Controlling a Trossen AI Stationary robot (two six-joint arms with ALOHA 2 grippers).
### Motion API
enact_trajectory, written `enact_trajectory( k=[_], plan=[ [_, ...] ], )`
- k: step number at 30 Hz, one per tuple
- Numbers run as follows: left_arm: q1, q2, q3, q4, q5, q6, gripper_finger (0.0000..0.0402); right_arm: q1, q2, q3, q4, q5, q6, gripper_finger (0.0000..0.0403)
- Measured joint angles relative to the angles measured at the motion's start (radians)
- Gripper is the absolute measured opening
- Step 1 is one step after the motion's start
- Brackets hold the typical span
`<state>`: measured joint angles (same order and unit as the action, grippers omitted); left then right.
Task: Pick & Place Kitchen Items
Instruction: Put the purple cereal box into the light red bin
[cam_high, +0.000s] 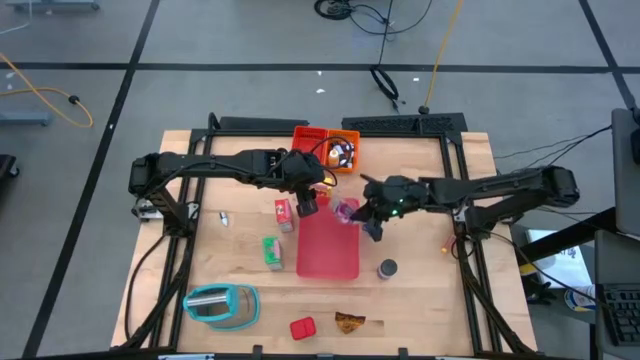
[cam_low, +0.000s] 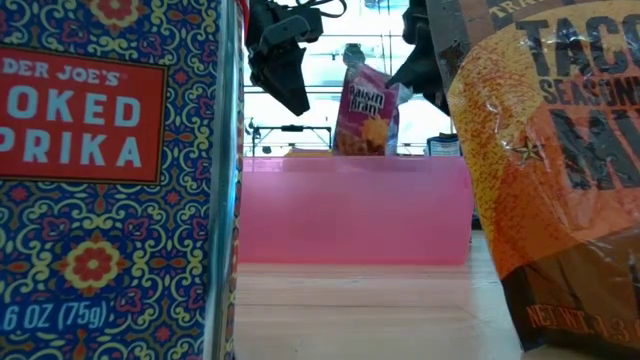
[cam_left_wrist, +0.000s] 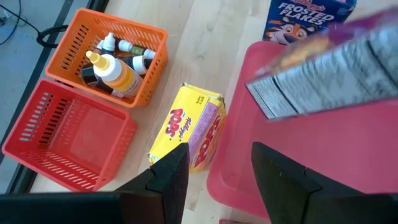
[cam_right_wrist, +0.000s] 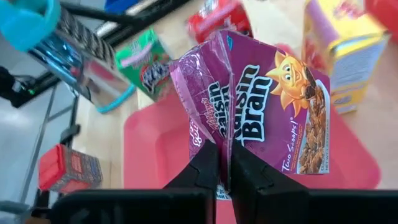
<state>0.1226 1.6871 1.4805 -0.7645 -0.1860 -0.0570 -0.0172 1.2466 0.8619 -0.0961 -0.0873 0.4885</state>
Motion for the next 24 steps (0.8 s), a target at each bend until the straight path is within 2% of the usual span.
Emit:
enact_trajectory(
  k=[10, 16, 24],
  plan=[
    [0.0, 0.0, 0.0, -0.005, 0.0, -0.002, 0.0177, 0.005, 0.112, 0.0, 0.044, -0.075, 0.006, 0.0018],
    [0.0, 0.0, 0.0, -0.012, 0.0, -0.003, 0.0177, -0.002, 0.127, 0.0, 0.039, -0.075, -0.008, 0.0027],
    [0.0, 0.0, 0.0, -0.012, 0.0, -0.004, 0.0177, -0.004, 0.126, 0.0, 0.039, -0.072, -0.058, 0.0061]
  ],
)
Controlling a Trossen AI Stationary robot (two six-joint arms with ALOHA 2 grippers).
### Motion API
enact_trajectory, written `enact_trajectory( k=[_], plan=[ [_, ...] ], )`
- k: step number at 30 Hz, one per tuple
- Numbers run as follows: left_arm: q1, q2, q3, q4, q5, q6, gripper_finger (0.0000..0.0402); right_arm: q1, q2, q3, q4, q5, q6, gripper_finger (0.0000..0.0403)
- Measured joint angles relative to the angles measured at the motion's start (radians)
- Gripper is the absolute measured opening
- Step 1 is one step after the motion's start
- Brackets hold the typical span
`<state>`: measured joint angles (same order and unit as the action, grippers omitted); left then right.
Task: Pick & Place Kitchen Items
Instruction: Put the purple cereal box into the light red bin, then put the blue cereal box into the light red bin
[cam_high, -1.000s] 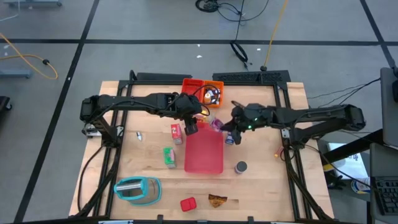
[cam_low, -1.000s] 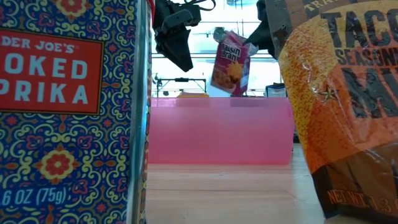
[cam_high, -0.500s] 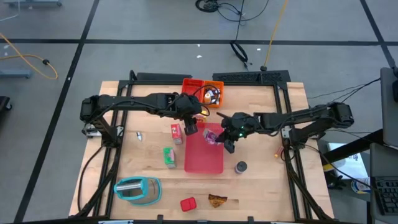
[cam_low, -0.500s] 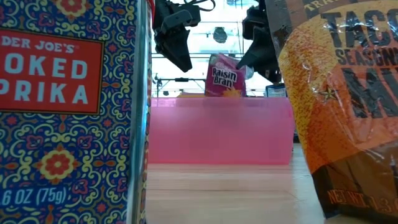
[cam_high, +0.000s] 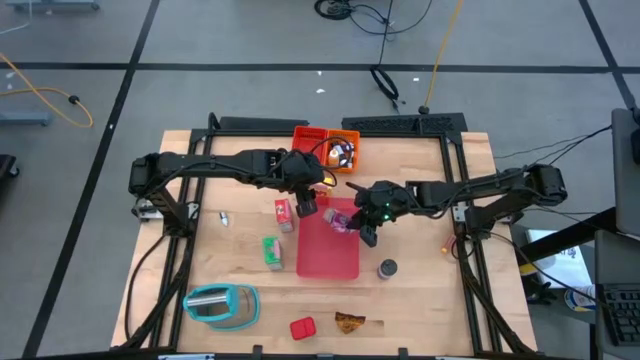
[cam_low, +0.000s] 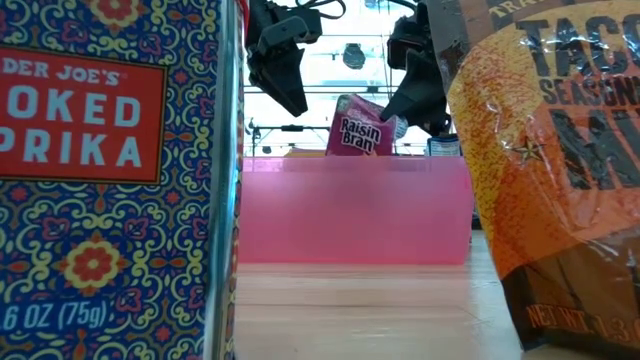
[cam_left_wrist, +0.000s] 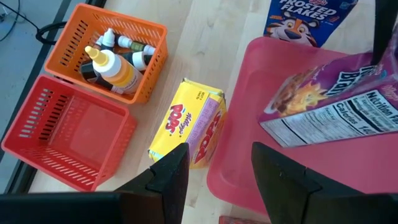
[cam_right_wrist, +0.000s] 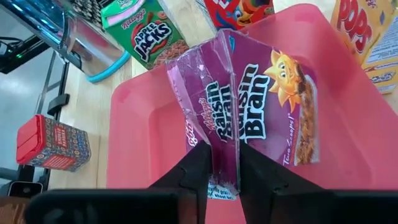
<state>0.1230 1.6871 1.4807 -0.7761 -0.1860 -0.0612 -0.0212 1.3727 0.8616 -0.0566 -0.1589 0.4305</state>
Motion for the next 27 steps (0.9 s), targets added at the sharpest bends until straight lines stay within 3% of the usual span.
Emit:
enact_trajectory(
  k=[19, 27],
  plan=[
    [0.0, 0.0, 0.0, -0.005, 0.0, -0.002, 0.0177, -0.164, -0.003, -0.023, -0.021, -0.002, -0.064, 0.0143],
    [0.0, 0.0, 0.0, -0.009, 0.0, -0.015, 0.0177, -0.192, -0.104, -0.025, -0.021, -0.004, -0.115, 0.0171]
  ],
)
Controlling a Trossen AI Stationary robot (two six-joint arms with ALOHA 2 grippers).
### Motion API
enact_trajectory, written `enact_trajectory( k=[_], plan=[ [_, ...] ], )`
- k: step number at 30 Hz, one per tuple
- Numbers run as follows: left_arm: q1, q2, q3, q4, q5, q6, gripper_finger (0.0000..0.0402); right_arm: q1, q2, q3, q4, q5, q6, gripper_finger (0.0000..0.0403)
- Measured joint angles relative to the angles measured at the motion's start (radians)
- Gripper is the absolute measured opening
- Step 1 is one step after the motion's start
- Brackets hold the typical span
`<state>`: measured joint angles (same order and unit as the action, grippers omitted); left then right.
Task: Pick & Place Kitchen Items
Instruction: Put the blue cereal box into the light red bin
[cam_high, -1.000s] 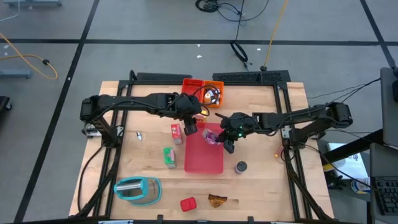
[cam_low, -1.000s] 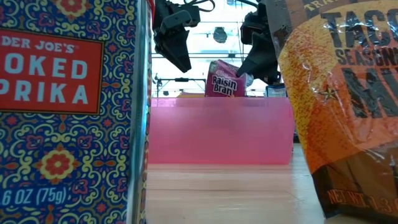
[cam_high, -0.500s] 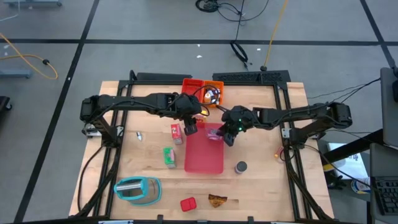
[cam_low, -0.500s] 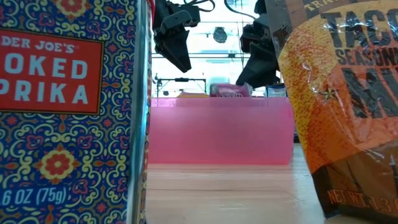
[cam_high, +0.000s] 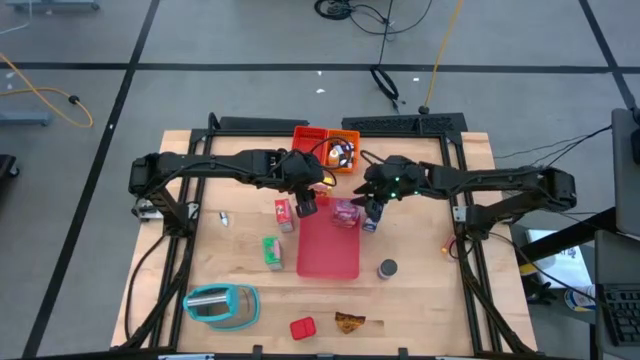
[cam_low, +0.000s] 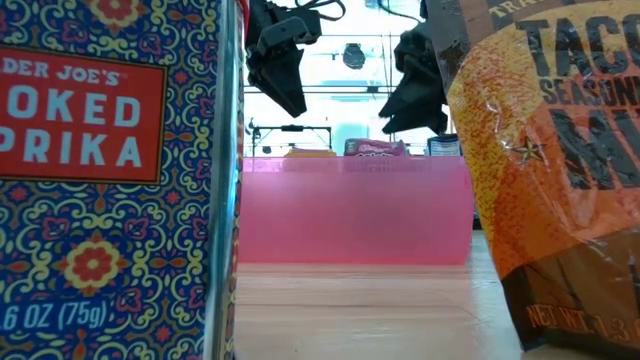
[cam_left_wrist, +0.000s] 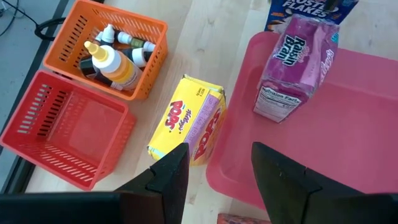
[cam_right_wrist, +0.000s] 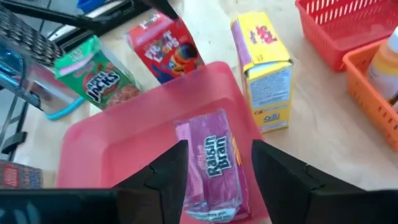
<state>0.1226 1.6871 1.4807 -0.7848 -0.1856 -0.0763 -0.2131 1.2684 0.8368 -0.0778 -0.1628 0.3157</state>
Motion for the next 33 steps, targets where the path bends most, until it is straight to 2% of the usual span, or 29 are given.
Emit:
enact_trajectory(
  k=[15, 21, 24, 33],
  plan=[
    [0.0, 0.0, 0.0, 0.002, 0.0, -0.004, 0.0177, 0.0, -0.208, 0.0, -0.397, 0.012, 0.047, 0.0184],
    [0.0, 0.0, 0.0, 0.003, 0.0, -0.006, 0.0177, 0.0, -0.232, 0.0, -0.453, 0.126, 0.046, 0.0187],
    [0.0, 0.0, 0.0, 0.003, 0.0, -0.006, 0.0177, 0.0, -0.23, -0.009, -0.446, 0.168, 0.039, 0.0187],
    [0.0, 0.0, 0.0, 0.005, 0.0, -0.005, 0.0177, 0.0, -0.227, -0.138, -0.293, 0.163, 0.039, 0.0181]
  ],
)
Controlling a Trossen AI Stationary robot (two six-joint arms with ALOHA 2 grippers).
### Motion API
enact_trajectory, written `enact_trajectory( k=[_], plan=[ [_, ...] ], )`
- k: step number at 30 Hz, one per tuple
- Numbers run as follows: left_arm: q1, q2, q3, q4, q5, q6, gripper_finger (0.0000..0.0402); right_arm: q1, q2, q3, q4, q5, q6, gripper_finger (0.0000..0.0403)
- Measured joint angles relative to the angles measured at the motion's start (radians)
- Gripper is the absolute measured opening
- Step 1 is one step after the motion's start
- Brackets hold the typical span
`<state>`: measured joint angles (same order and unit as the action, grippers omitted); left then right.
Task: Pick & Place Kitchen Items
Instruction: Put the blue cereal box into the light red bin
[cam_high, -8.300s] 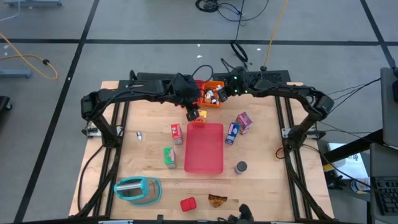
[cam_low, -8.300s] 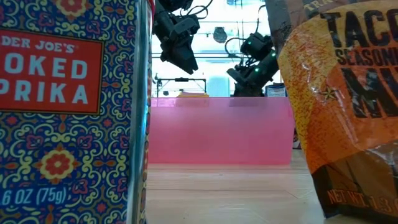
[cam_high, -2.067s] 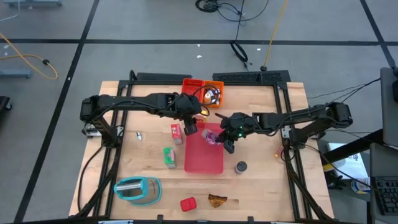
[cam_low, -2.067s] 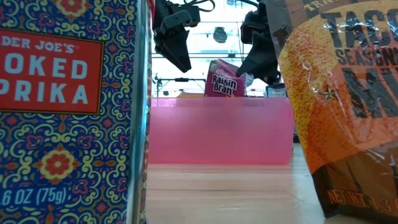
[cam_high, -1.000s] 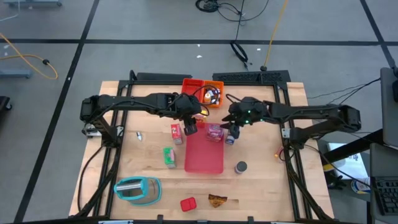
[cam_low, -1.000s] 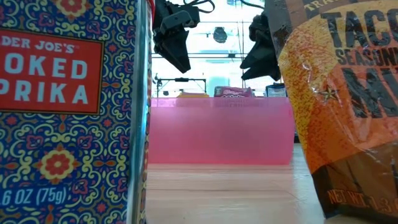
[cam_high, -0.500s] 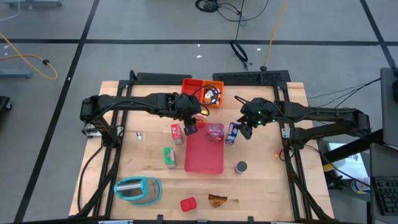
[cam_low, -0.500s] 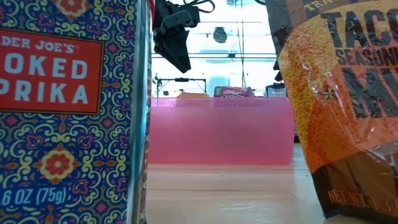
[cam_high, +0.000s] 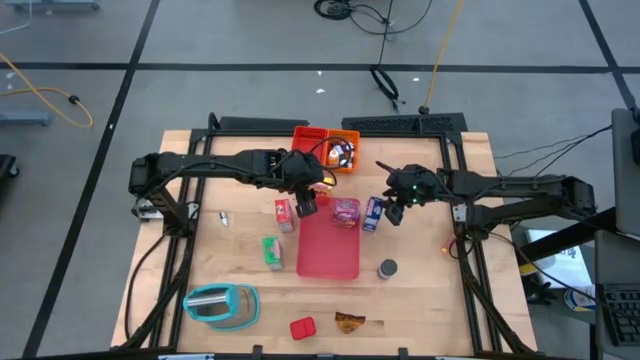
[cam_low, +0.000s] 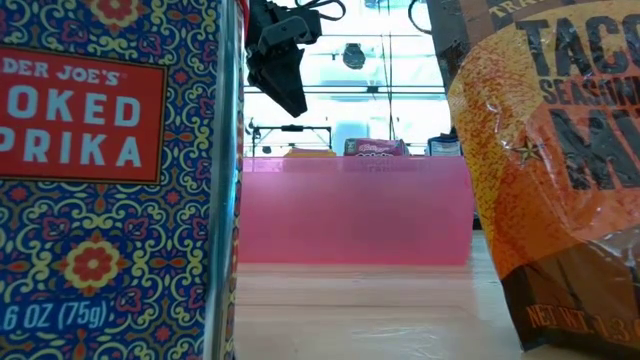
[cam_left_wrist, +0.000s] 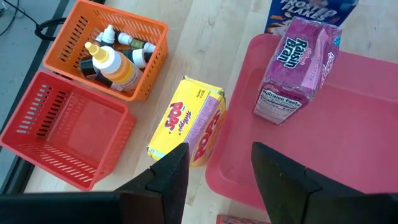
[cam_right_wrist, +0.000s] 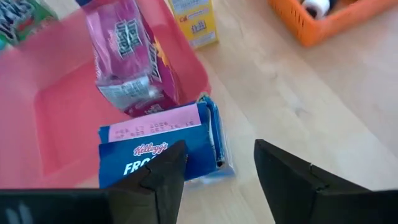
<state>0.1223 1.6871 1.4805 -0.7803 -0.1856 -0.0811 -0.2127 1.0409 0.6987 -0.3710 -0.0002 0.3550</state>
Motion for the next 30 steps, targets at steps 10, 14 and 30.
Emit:
enact_trajectory(
  k=[10, 14, 30],
  plan=[
    [0.001, 0.0, 0.0, 0.0, 0.0, -0.001, 0.0177, 0.0, -0.001, -0.051, 0.119, -0.001, 0.0, 0.0171],
    [0.001, 0.0, 0.0, 0.0, 0.0, -0.002, 0.0177, 0.0, -0.001, -0.051, 0.114, -0.001, 0.0, 0.0168],
    [0.001, 0.0, 0.0, 0.0, 0.0, -0.003, 0.0177, 0.0, 0.0, -0.052, 0.107, 0.0, -0.001, 0.0008]
  ],
)
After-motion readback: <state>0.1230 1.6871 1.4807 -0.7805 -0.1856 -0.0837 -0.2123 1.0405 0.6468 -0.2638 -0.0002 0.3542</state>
